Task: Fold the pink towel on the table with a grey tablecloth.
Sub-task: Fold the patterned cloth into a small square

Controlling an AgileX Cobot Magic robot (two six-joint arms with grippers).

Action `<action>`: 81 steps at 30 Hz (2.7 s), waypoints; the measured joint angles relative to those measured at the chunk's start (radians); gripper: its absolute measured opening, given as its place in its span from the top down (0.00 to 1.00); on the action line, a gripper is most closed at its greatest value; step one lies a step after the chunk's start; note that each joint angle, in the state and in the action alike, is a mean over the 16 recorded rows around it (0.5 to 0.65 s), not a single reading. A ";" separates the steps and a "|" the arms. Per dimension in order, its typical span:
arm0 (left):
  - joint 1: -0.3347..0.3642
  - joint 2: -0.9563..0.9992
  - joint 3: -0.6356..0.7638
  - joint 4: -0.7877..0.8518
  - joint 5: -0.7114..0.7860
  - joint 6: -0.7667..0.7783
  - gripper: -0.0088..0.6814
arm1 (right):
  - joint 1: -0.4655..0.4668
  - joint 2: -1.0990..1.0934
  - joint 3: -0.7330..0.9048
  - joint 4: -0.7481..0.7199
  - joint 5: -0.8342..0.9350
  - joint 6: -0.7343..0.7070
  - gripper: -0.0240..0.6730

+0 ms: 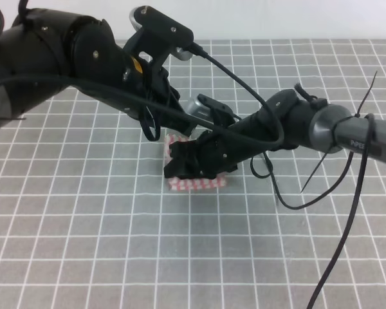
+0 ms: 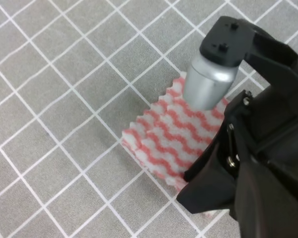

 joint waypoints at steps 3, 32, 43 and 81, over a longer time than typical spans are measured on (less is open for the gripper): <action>0.000 0.001 0.000 0.000 0.002 0.000 0.99 | -0.002 0.001 -0.011 -0.003 0.001 0.000 0.79; 0.000 -0.063 0.004 0.056 0.047 -0.012 0.99 | -0.068 -0.039 -0.093 -0.185 -0.076 0.001 0.99; 0.000 -0.330 0.133 0.132 0.009 -0.108 0.99 | -0.068 -0.383 0.065 -0.248 -0.250 -0.006 0.99; -0.002 -1.259 0.760 0.213 0.145 -0.504 0.99 | -0.057 -1.779 1.011 -0.266 -0.550 -0.030 0.99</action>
